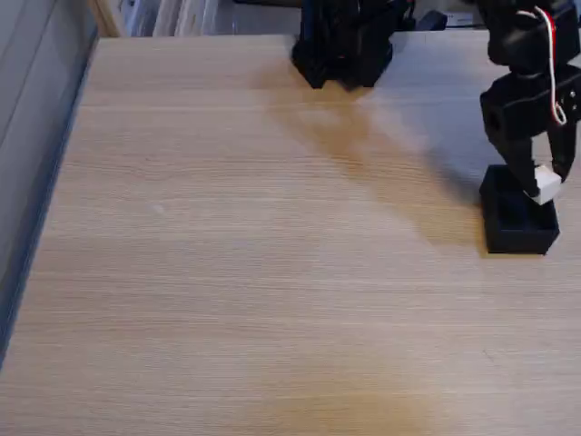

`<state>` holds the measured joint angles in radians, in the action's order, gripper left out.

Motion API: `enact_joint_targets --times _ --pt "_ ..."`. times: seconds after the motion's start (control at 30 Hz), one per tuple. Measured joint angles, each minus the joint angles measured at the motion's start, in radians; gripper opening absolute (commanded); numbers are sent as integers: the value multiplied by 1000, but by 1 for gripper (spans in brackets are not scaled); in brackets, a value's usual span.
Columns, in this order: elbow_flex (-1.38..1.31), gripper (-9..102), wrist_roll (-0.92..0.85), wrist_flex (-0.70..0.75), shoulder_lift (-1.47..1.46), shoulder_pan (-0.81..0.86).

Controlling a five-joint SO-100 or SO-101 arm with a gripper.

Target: Pick a white block and place it in the black box.

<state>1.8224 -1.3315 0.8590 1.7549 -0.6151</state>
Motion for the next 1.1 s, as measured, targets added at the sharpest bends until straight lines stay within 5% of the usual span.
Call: enact_joint_targets --times 0.17,0.37,0.67,1.1 --pt "6 17 0 0 -2 18" --pt "135 0 -38 0 106 55" --pt "661 0 -149 -61 635 250" --pt "1233 0 -342 239 1348 541"
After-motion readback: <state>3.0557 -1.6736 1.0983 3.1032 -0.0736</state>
